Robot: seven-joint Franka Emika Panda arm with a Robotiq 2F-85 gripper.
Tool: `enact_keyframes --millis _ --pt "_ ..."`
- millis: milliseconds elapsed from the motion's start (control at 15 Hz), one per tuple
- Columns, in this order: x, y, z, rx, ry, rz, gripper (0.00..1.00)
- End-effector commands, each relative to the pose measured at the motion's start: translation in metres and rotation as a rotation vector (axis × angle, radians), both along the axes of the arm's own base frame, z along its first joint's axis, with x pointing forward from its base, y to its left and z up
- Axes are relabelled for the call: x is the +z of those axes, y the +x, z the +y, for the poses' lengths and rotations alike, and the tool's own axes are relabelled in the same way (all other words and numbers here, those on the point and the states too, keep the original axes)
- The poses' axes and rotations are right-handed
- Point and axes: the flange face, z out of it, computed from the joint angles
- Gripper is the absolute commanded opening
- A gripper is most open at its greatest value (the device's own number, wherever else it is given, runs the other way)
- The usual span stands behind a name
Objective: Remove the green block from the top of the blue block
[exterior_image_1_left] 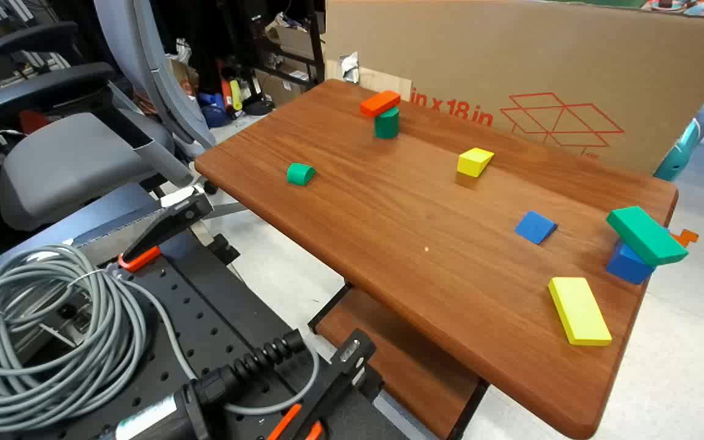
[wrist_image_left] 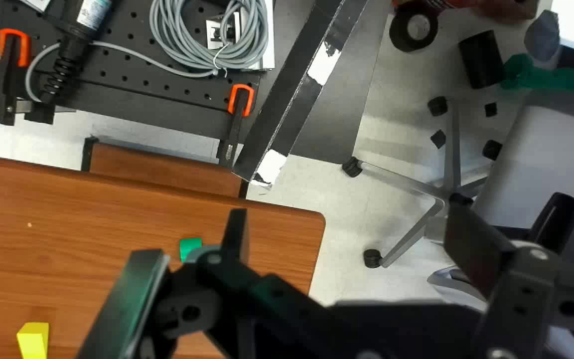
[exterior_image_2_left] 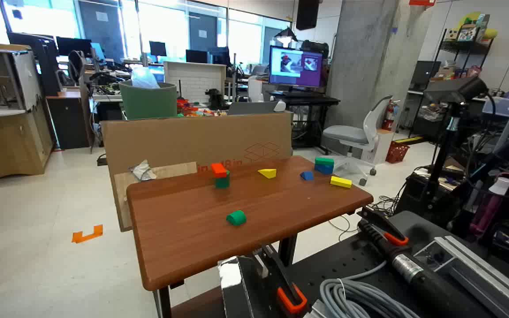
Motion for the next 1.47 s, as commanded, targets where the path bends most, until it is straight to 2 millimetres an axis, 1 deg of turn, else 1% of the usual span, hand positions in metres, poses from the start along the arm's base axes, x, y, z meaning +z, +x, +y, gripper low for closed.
enact_keyframes --millis 0,800,933,1000,1200,1400 --pt "0.001 0.0 0.0 0.0 0.0 0.0 1.0" --pt "0.001 0.0 0.0 0.0 0.0 -0.001 1.0" --pt "-0.001 0.011 -0.005 -0.016 0.0 -0.002 1.0" --pt "-0.001 0.017 -0.011 -0.028 0.007 -0.008 1.0" --pt "0.006 0.036 -0.035 -0.069 0.031 -0.043 1.0" --pt "0.016 0.065 -0.072 -0.125 0.071 -0.138 1.0"
